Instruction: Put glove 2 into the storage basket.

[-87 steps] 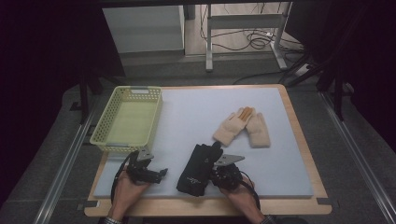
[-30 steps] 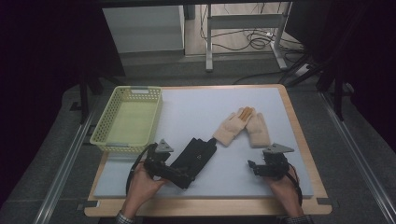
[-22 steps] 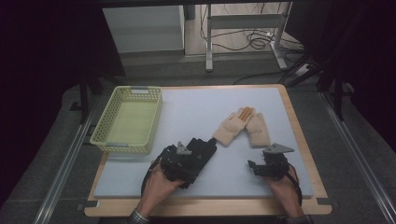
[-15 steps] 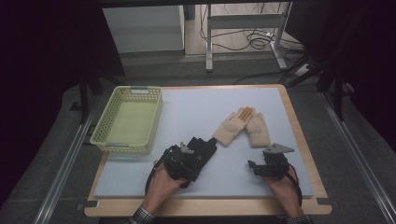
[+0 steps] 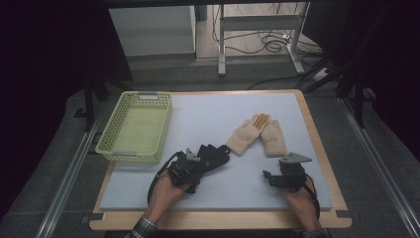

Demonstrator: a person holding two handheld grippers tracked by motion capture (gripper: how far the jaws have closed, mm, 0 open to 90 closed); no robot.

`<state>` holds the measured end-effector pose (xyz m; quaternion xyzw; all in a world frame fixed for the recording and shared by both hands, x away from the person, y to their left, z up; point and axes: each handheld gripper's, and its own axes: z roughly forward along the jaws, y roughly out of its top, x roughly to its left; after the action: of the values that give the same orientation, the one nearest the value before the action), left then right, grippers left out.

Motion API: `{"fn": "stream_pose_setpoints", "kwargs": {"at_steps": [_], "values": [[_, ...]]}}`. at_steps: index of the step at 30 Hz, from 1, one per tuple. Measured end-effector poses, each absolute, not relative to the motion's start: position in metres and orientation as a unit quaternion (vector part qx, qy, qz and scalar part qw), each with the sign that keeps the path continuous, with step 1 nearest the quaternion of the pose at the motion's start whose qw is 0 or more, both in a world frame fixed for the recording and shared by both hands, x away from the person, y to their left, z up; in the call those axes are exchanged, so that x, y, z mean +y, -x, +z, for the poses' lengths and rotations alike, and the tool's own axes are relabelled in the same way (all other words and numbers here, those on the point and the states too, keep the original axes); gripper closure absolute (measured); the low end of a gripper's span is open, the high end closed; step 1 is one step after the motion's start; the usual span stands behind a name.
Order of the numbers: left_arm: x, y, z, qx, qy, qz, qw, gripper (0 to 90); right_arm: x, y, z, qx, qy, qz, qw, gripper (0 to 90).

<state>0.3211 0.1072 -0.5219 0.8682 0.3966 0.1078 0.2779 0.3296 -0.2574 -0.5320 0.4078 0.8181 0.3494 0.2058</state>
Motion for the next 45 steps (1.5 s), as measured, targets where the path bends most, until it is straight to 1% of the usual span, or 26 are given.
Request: {"fn": "stream_pose_setpoints", "kwargs": {"at_steps": [3,8,16,21,27,34,40,45], "values": [[0.11,-0.324,-0.519,0.397,-0.867,0.101,0.284,65.4,-0.257,-0.33,-0.532,0.818,-0.408,0.349,0.206,23.1],[0.121,-0.336,-0.507,0.409,-0.858,0.09,0.296,66.0,-0.257,-0.33,-0.532,0.818,-0.408,0.349,0.206,23.2],[0.136,-0.349,-0.466,0.422,-0.845,0.118,0.305,64.4,-0.257,-0.329,-0.532,0.818,-0.408,0.35,0.206,23.1],[0.153,-0.365,-0.446,0.436,-0.837,0.138,0.3,63.9,-0.257,-0.329,-0.532,0.818,-0.408,0.35,0.206,23.1],[0.185,-0.383,-0.43,0.466,-0.82,0.161,0.292,63.3,-0.257,-0.329,-0.532,0.818,-0.409,0.349,0.206,23.0],[0.234,-0.403,-0.415,0.514,-0.79,0.188,0.277,62.7,-0.257,-0.329,-0.532,0.817,-0.409,0.35,0.206,23.1],[0.27,-0.415,-0.414,0.549,-0.771,0.2,0.253,62.1,-0.257,-0.329,-0.532,0.817,-0.409,0.35,0.206,23.1],[0.294,-0.428,-0.424,0.576,-0.761,0.199,0.224,61.9,-0.257,-0.329,-0.532,0.817,-0.409,0.35,0.206,23.1]]}}
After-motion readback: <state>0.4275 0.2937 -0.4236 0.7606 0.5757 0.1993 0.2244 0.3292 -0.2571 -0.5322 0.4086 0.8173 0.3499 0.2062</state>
